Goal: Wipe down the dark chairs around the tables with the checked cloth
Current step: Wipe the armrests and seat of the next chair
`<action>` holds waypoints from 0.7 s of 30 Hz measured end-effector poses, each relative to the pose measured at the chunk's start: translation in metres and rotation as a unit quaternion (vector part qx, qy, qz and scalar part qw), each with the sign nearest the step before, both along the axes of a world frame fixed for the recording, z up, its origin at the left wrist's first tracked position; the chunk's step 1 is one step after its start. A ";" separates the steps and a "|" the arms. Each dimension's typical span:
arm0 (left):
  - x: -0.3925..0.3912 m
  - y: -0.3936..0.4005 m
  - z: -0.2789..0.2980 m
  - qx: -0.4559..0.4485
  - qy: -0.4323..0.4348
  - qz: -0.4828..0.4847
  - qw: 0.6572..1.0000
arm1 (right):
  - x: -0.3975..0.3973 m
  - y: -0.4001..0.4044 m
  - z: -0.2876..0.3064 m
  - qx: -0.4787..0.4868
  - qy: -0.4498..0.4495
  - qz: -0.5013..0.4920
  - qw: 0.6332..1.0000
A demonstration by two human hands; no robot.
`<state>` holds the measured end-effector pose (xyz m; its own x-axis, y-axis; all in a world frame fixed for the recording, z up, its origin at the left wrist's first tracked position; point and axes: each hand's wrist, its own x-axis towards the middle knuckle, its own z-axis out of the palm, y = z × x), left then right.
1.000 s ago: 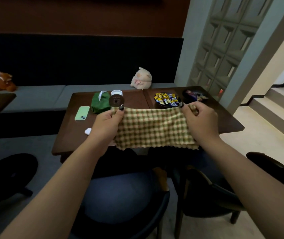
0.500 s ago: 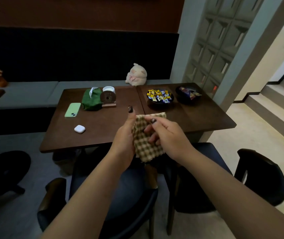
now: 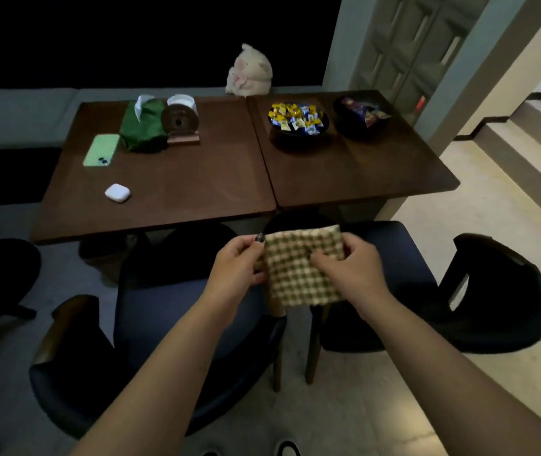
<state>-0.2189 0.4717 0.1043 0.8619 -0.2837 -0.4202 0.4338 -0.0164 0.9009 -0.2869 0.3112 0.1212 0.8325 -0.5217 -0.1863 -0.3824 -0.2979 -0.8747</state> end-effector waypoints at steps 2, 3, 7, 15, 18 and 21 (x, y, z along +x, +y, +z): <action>0.001 -0.002 -0.030 0.006 0.018 0.017 1.000 | 0.002 -0.012 -0.023 -0.123 -0.047 -0.052 0.990; 0.001 -0.003 -0.045 0.010 0.027 0.025 0.999 | 0.002 -0.015 -0.036 -0.157 -0.068 -0.068 0.983; -0.005 -0.007 -0.112 0.039 0.077 0.075 0.993 | 0.005 -0.002 -0.101 -0.162 -0.126 -0.047 0.978; 0.008 -0.015 -0.201 0.061 0.143 0.175 0.972 | 0.013 0.037 -0.213 -0.097 -0.038 0.261 0.960; 0.016 -0.012 -0.214 0.051 0.139 0.181 0.972 | 0.024 0.023 -0.206 -0.224 0.016 0.410 0.884; 0.019 -0.009 -0.222 0.049 0.125 0.192 0.972 | 0.046 0.020 -0.194 -0.311 0.060 0.535 0.783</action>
